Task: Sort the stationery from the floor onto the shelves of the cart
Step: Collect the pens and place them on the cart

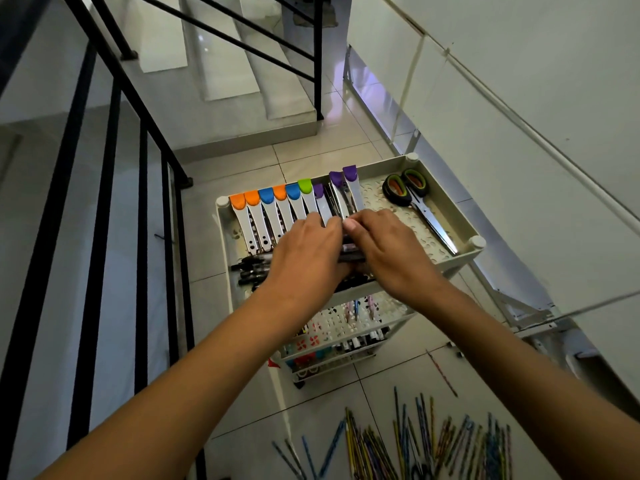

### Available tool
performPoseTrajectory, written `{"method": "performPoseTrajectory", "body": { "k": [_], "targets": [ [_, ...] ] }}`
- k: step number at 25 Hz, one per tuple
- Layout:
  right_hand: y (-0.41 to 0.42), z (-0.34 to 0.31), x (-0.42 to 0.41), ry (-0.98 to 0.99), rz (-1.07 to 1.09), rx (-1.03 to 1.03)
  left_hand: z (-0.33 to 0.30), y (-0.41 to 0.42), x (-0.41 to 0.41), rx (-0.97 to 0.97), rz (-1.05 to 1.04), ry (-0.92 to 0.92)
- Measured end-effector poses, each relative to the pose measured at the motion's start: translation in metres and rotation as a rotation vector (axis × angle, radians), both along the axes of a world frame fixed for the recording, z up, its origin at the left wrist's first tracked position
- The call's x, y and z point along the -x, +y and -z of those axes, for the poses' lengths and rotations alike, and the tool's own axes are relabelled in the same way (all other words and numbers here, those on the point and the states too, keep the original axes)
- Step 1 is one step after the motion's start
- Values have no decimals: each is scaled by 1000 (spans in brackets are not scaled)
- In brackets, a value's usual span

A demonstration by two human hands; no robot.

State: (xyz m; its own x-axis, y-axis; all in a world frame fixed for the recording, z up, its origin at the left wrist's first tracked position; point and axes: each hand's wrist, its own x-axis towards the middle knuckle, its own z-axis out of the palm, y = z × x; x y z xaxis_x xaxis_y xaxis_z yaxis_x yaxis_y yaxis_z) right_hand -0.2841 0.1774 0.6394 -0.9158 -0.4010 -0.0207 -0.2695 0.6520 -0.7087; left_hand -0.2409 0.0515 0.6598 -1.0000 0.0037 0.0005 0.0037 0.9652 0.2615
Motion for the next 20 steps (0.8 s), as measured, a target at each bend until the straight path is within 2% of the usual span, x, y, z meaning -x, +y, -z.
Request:
{"method": "performPoseTrajectory", "body": {
  "k": [5, 9, 12, 16, 20],
  "targets": [
    [-2, 10, -1, 138, -63, -193, 3, -18, -9, -288, -32, -50],
    [2, 11, -3, 364, -94, -390, 9, -29, -24, -294, -21, -56],
    [5, 11, -2, 344, -145, -372, 9, -37, -32, -332, -29, 23],
    [23, 5, -5, 346, -157, -243, 16, -54, -39, -378, -111, 170],
    [33, 9, -6, 270, -275, -204, 35, -58, -46, -436, -316, 261]
  ]
}}
